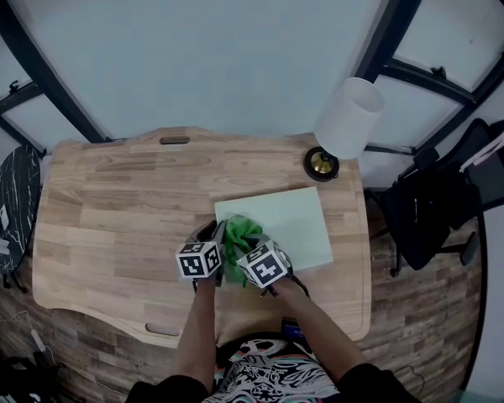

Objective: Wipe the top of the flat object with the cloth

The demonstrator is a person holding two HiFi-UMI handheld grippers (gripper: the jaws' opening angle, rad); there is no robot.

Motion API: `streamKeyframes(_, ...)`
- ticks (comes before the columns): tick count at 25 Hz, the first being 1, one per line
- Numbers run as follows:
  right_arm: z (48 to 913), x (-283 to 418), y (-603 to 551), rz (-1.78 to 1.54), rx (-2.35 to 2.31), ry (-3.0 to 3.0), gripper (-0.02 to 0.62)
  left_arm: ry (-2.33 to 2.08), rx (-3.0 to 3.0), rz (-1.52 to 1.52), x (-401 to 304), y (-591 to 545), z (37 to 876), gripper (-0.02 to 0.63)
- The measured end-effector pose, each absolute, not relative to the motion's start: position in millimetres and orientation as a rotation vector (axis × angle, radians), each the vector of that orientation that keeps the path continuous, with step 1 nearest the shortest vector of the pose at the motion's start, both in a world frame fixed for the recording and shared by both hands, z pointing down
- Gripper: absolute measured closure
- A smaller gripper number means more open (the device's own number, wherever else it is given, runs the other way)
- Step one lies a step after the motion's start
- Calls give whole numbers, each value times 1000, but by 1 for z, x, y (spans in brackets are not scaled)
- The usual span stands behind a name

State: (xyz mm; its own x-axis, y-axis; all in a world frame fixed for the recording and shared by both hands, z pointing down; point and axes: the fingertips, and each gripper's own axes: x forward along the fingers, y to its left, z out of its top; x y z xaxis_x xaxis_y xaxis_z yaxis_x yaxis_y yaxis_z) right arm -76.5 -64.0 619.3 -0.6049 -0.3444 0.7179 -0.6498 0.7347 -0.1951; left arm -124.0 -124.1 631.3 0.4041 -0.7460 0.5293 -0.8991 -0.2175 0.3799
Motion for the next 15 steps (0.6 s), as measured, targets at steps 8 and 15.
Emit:
streamKeyframes(8,620,-80,-57,567,724,-2265,518,-1395,2022,304,-124,-124,631,508)
streamKeyframes(15,618,-81,-48,564,701,-2263,518,-1396,2022,305,-124,-125,631,508)
